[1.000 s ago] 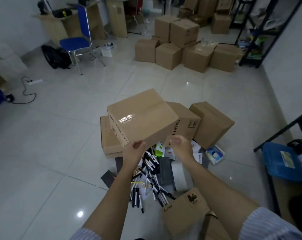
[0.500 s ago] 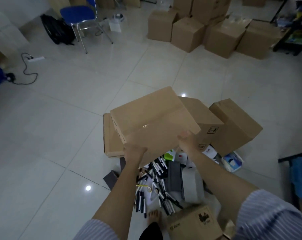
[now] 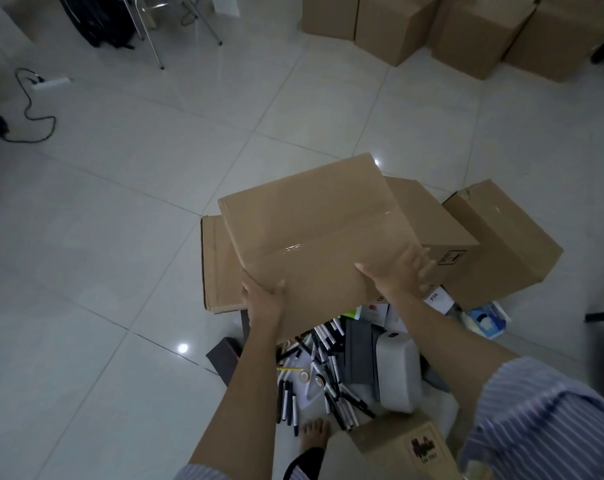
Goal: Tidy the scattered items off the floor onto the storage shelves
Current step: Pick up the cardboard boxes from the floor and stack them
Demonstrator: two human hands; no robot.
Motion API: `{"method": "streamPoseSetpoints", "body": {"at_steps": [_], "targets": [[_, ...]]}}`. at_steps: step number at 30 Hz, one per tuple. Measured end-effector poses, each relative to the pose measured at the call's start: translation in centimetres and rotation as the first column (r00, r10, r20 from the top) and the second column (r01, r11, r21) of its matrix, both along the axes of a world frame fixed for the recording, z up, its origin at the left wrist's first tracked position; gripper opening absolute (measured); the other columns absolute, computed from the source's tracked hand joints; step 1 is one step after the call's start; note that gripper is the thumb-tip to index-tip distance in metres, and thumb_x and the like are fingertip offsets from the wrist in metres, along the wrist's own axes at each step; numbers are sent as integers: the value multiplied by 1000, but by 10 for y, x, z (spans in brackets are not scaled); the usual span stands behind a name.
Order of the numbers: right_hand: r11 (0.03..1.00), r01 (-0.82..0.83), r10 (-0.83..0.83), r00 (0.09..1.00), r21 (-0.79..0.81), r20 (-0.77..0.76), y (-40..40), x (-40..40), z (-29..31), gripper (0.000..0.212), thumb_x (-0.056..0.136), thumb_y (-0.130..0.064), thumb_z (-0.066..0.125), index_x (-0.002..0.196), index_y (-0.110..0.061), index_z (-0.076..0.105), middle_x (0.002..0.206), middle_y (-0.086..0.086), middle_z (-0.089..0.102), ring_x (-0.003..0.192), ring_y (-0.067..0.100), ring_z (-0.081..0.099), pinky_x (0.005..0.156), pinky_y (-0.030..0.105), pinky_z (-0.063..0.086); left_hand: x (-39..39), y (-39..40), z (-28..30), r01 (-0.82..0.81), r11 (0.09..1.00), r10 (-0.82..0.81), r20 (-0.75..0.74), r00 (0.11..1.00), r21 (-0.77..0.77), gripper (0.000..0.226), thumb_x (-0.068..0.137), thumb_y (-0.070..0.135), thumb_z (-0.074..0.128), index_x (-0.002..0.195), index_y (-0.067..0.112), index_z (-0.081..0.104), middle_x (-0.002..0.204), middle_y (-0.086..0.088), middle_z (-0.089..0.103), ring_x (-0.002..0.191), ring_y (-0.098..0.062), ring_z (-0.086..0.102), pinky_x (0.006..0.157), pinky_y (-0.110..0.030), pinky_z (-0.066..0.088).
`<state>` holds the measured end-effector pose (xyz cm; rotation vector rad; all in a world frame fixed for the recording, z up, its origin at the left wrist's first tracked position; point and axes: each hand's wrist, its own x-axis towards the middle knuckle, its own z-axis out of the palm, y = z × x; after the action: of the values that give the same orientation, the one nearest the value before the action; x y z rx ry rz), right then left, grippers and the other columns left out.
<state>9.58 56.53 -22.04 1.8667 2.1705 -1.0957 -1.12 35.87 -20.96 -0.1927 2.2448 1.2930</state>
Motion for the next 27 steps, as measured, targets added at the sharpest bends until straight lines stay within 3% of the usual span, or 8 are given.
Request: {"method": "streamPoseSetpoints", "body": {"at_steps": [2,5,9,11,13,16,24,27], "targets": [[999,25,-26,999,-29,-40,13,-1,-2,140,58,-67,81,155,-15,-5,163,8,-12,149,31,-15,118,57,7,-12,-1,-3,8,1000,-8,-22,1000,20,87,91,25,64,154,19,6,150,-11,31,134,-34,36,107,-51,36],[995,90,-95,988,-51,-124,27,0,-1,128,60,-59,85,153,-10,12,160,11,18,148,31,12,117,47,17,-24,-8,1,-4,999,5,-29,1000,49,84,91,22,65,154,18,9,145,-1,34,128,-20,39,103,-38,36],[992,99,-110,983,-84,-147,26,0,18,92,71,-52,81,139,-3,43,144,15,42,136,32,35,111,48,35,-45,-22,12,30,997,-24,-73,997,76,75,90,20,67,151,17,24,139,0,45,119,-19,47,98,-39,41],[982,147,-172,954,-116,-248,21,1,25,91,63,-61,82,128,-6,52,132,12,52,127,31,46,105,50,42,-55,-26,23,79,994,-72,-96,993,71,72,91,20,66,151,19,26,137,-1,46,116,-21,49,97,-39,44],[956,220,-275,901,-193,-336,16,8,31,93,60,-62,83,129,-11,48,131,8,52,119,28,52,98,50,49,-64,-29,34,137,987,-127,-118,985,82,72,91,21,67,150,21,26,135,-1,48,113,-21,50,97,-40,46],[932,268,-351,829,-242,-436,9,25,43,66,77,-41,81,126,-15,46,125,4,56,111,24,56,95,49,51,-71,-31,54,221,971,-210,-113,971,93,75,91,24,66,151,23,22,137,0,46,115,-21,50,95,-41,47],[893,391,-443,674,-224,-591,10,81,107,40,86,-27,74,118,-20,51,120,1,56,110,24,57,95,46,51,-53,-8,116,304,922,-283,-117,952,242,75,91,22,68,150,21,22,138,-4,48,116,-23,54,94,-43,51],[884,435,-437,642,-170,-630,15,105,134,36,87,-29,72,115,-22,51,120,0,57,105,19,56,86,39,52,-35,3,135,324,900,-303,-115,946,291,73,91,21,67,149,20,22,135,-4,48,115,-23,54,96,-44,50]]}}
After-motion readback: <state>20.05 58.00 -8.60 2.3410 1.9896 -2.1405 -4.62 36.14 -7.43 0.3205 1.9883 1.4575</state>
